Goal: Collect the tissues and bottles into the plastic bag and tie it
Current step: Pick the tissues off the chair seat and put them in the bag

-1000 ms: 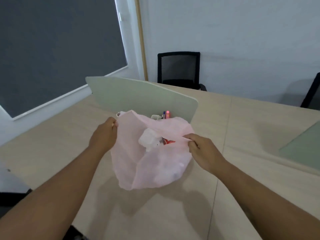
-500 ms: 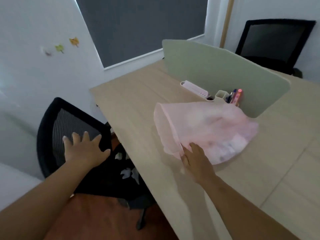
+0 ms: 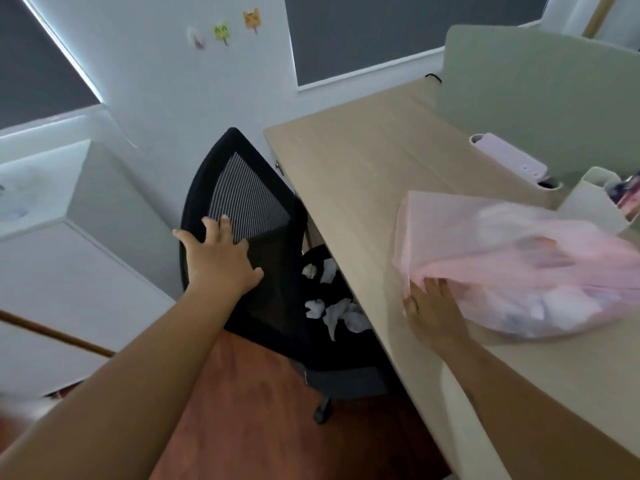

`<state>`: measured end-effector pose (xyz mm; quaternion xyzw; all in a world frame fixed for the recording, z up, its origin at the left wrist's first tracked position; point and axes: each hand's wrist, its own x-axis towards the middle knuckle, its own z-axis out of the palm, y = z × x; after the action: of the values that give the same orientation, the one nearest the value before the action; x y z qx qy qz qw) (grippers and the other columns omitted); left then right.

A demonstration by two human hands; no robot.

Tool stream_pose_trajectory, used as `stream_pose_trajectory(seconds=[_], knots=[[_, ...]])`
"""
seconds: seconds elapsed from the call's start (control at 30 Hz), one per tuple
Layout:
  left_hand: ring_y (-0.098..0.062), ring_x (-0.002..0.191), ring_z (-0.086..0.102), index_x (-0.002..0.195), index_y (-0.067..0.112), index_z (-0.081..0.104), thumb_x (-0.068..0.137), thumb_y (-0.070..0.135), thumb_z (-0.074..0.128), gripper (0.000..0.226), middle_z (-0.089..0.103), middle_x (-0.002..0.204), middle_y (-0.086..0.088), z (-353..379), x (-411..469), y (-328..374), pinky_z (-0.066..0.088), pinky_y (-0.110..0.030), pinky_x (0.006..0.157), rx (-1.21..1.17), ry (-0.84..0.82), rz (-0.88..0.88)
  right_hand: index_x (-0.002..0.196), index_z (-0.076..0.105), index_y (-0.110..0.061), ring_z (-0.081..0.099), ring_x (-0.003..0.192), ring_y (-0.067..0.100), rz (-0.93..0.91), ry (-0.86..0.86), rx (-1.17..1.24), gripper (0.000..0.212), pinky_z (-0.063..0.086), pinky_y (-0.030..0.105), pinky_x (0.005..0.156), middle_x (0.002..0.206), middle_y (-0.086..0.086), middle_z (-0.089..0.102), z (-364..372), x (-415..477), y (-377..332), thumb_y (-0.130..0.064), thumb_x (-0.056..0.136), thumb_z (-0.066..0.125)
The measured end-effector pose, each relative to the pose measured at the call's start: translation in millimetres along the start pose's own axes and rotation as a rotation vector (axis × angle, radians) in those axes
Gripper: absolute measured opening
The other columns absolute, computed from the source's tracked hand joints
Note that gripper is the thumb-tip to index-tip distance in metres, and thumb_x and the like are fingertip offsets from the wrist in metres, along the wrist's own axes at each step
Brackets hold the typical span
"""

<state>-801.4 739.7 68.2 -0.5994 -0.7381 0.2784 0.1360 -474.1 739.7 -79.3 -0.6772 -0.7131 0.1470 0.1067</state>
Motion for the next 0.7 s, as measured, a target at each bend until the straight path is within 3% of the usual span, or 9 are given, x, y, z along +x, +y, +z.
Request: stream_pose_trajectory(seconds=[0.17,0.37,0.53,0.63,0.7], knots=[[-0.041,0.147,-0.003,0.156,0.036,0.007,0.085,0.078,0.027,0.085,-0.007,0.164,-0.013,24,21,-26,0.019,-0.073,0.104,0.143,0.016,0.041,0.130,0.056,-0.009,0.049,0.119,0.046,0.065,-0.041,-0.117,0.064,0.042,0.058,0.100,0.127,0.025,0.055,26,11,-25,-0.038,0.088,0.019],[-0.039,0.148,-0.001,0.156,0.038,0.002,0.083,0.081,0.024,0.088,-0.011,0.164,-0.010,49,43,-62,0.023,-0.069,0.105,0.187,0.105,0.083,0.125,0.063,-0.009,0.053,0.112,0.049,0.124,-0.109,-0.185,0.062,0.041,0.065,0.095,0.115,0.028,0.060,54,25,-45,-0.037,0.085,0.025],[-0.038,0.147,-0.002,0.155,0.039,-0.001,0.081,0.083,0.020,0.088,-0.011,0.164,-0.008,63,57,-81,0.023,-0.068,0.106,0.206,0.119,0.104,0.134,0.054,-0.014,0.038,0.130,0.046,0.116,-0.067,-0.271,0.057,0.020,0.060,0.114,0.134,0.024,0.052,59,23,-48,-0.037,0.093,0.023],[-0.040,0.148,-0.003,0.156,0.038,-0.001,0.082,0.081,0.019,0.088,-0.010,0.165,-0.010,70,65,-86,0.017,-0.066,0.110,0.202,0.127,0.085,0.134,0.054,-0.015,0.037,0.131,0.045,0.128,-0.043,-0.296,0.054,0.021,0.059,0.114,0.136,0.023,0.052,62,21,-48,-0.036,0.095,0.024],[-0.041,0.148,-0.004,0.157,0.035,0.002,0.083,0.079,0.022,0.088,-0.008,0.165,-0.012,75,59,-70,0.008,-0.064,0.114,0.060,0.136,0.060,0.134,0.053,-0.014,0.037,0.131,0.044,0.123,-0.047,-0.301,0.052,0.020,0.058,0.114,0.136,0.024,0.051,63,21,-48,-0.035,0.096,0.026]])
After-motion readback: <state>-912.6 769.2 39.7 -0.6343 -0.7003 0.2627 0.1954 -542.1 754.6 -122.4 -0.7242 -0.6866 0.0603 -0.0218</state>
